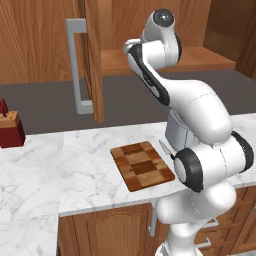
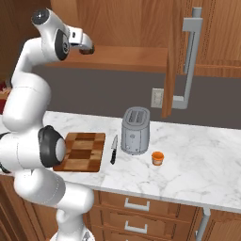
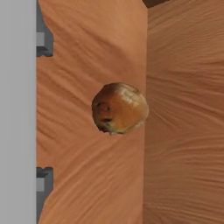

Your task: Pick the bread, place it on the cutting board, pick the jam, place it on the counter, and close the cabinet.

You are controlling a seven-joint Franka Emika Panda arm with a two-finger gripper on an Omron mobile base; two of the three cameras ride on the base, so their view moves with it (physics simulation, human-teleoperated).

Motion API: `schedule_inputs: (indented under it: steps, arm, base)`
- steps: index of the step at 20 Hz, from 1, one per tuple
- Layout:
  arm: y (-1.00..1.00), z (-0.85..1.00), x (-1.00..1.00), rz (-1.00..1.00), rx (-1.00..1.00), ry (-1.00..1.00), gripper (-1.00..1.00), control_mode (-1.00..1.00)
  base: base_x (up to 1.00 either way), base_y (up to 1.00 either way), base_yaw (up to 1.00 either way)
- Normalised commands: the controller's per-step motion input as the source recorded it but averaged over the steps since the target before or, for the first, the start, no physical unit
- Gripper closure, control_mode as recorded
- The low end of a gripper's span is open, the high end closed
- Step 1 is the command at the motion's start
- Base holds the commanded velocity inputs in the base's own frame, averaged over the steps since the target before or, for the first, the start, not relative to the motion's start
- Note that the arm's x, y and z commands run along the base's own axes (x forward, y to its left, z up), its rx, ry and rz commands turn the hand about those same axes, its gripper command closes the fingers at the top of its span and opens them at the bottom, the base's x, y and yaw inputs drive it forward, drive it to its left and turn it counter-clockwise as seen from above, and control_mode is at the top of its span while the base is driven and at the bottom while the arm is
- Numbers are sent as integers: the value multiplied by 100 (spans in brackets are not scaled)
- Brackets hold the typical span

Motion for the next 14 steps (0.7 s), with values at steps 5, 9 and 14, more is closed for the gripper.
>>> schedule_inputs:
  steps: [5,9,14]
  arm:
    - [0,-5,35,0,1,0,-100,-100]
    - [0,-25,36,3,3,-3,-100,-100]
    - [0,-16,40,2,3,-2,-100,-100]
  base:
    - [0,0,0]
    - [0,0,0]
    - [0,0,0]
